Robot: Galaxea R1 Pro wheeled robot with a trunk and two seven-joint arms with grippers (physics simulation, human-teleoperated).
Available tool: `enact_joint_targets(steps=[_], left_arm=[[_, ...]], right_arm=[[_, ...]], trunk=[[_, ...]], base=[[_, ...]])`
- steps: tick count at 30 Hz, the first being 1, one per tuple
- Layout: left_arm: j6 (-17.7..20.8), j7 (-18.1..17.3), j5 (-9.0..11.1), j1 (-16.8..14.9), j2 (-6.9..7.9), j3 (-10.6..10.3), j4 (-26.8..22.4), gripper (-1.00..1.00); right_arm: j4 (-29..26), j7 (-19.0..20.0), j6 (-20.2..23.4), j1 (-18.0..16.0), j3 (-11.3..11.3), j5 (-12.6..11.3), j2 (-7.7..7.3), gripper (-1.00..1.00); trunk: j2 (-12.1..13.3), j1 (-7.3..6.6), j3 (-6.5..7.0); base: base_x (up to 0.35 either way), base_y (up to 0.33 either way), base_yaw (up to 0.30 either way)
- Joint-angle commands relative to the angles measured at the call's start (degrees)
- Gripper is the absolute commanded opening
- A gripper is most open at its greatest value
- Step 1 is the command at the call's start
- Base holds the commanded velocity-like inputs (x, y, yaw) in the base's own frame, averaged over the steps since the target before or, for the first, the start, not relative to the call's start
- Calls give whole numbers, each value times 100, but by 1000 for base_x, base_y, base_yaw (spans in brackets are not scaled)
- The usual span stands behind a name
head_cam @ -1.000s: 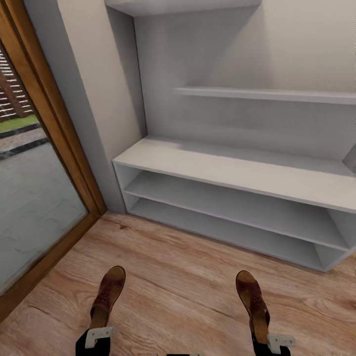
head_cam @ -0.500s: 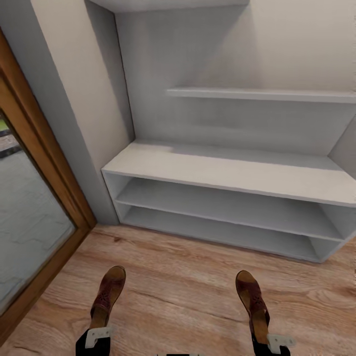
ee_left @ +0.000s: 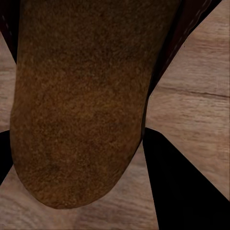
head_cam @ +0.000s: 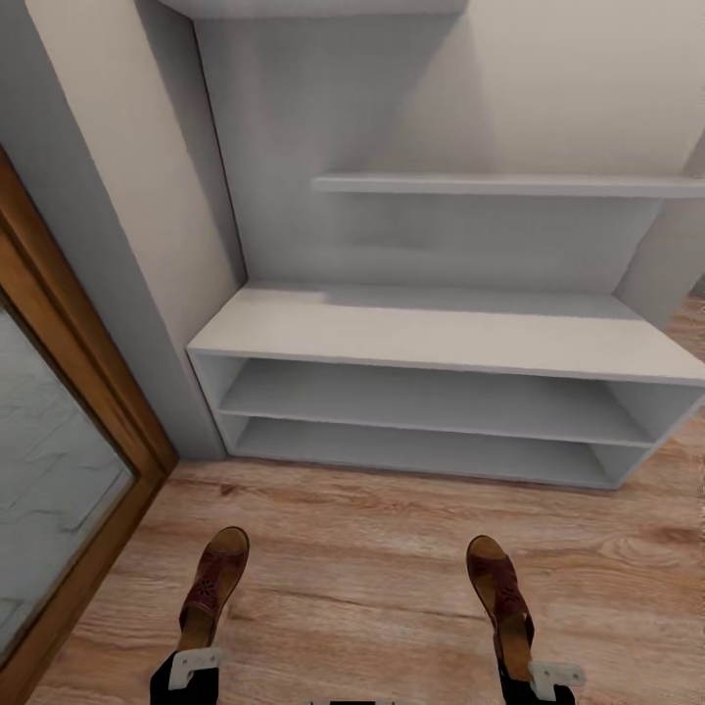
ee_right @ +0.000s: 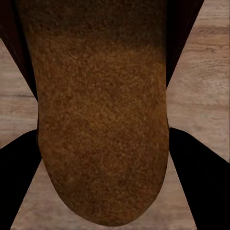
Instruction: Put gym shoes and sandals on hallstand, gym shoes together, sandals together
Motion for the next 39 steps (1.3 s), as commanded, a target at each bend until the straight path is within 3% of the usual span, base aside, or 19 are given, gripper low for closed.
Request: enact_joint_targets(steps=[1,15,39], left_arm=[[-18,0,-43,-3,-2,15,6,-100],[-18,0,-47,-5,-1,15,14,-100],[64,9,-53,-44,-15,17,1,-100]], right_arm=[[5,-2,-20,-5,-39,60,4,-100],[5,-2,-17,-5,-44,60,2,-100],[-24,-13,-24,-5,-60,54,-47,-100]], trunk=[[-2,-1,-4],[-2,-1,-4],[-2,-1,-4]], base=[[0,294,-236],[0,80,-191],[-14,0,-5]])
